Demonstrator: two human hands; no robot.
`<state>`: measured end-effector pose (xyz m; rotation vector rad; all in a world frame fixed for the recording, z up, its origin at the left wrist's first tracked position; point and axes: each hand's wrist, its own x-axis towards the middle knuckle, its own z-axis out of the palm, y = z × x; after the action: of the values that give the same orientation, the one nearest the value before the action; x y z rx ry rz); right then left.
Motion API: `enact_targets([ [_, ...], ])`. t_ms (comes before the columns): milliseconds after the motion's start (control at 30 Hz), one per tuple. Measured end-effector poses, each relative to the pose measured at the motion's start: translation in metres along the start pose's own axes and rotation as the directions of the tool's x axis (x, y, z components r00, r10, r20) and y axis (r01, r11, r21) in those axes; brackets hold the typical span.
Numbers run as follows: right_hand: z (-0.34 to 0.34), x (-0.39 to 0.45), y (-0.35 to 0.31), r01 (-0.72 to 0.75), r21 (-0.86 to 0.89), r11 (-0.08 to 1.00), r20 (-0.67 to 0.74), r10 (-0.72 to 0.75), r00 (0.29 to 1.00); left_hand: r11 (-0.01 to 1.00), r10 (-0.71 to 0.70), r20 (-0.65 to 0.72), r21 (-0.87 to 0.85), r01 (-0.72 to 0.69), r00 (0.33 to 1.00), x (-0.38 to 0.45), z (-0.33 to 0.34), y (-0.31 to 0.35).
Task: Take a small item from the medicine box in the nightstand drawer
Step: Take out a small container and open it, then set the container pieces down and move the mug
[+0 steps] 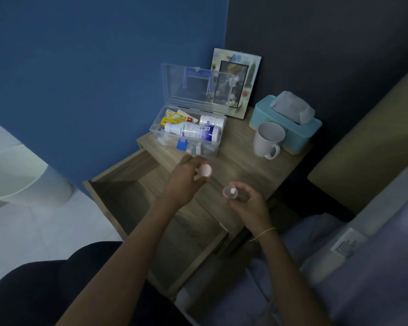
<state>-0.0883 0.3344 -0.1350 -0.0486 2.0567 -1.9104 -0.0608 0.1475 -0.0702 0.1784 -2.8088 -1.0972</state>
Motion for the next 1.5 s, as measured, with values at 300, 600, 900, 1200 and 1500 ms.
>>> enact_targets([
  [300,0.010,-0.001,0.047,0.255,-0.590,0.766,-0.119,-0.394,0.911,0.947,-0.089,0.049,0.315,0.069,0.995,-0.009,0.069,-0.044],
  [600,0.011,0.003,0.058,0.152,-0.589,0.794,-0.122,-0.273,0.954,0.936,0.067,-0.015,0.346,-0.058,0.998,-0.013,0.093,-0.062],
  [900,0.012,-0.002,0.056,0.172,-0.587,0.791,-0.147,-0.313,0.938,0.895,0.293,0.016,0.347,-0.280,0.956,-0.035,0.096,-0.064],
  [1200,0.014,-0.005,0.052,0.170,-0.530,0.831,-0.192,-0.314,0.930,0.920,0.266,0.022,0.293,-0.261,0.964,-0.032,0.086,-0.053],
  [1500,-0.001,0.054,-0.002,0.169,-0.522,0.836,-0.476,-0.450,0.756,0.943,0.140,0.030,0.301,-0.143,0.990,0.034,0.077,-0.064],
])
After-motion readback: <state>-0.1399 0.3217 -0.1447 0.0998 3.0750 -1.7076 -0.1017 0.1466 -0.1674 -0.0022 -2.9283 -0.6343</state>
